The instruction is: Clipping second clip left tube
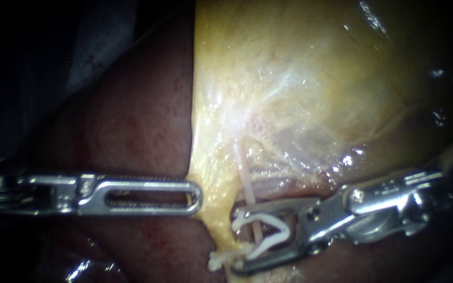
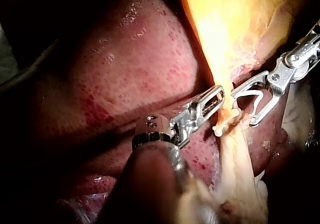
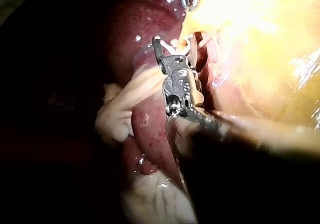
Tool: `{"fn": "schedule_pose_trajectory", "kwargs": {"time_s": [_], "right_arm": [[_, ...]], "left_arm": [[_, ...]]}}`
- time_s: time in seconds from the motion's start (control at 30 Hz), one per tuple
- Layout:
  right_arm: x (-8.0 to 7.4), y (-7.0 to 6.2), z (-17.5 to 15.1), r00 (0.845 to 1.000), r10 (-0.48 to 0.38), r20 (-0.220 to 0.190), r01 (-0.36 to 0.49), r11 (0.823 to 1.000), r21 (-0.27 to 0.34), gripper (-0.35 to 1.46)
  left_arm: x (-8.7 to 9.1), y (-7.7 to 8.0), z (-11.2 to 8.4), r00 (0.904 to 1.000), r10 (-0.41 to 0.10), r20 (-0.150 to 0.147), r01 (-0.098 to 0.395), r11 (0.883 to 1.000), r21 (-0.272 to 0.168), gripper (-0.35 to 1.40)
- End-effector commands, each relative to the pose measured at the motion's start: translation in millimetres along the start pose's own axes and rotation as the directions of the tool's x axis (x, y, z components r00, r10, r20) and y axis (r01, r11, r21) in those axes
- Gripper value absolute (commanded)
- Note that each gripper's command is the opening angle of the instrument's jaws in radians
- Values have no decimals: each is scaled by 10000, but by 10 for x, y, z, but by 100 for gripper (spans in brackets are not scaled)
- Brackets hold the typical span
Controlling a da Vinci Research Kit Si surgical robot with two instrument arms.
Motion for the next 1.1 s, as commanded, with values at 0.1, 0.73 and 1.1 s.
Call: {"fn": "schedule_pose_trajectory", "kwargs": {"time_s": [0.1, 0.73, 1.1], "right_arm": [[-5, 4, 2, 10000, 7, 32, -7, 10000, 70, 57], [-18, 18, 14, 10000, -7, 44, 7, 10000, 4, 56], [-18, 23, 37, 9999, -56, 86, 55, 10000, 74, 56]], "left_arm": [[0, 0, 0, 10000, 0, 2, 0, 10000, 0, -1], [1, -2, 1, 10000, -5, 12, 5, 10000, -6, -1], [0, -3, 2, 10000, -8, 17, 8, 10000, -9, -1]]}}
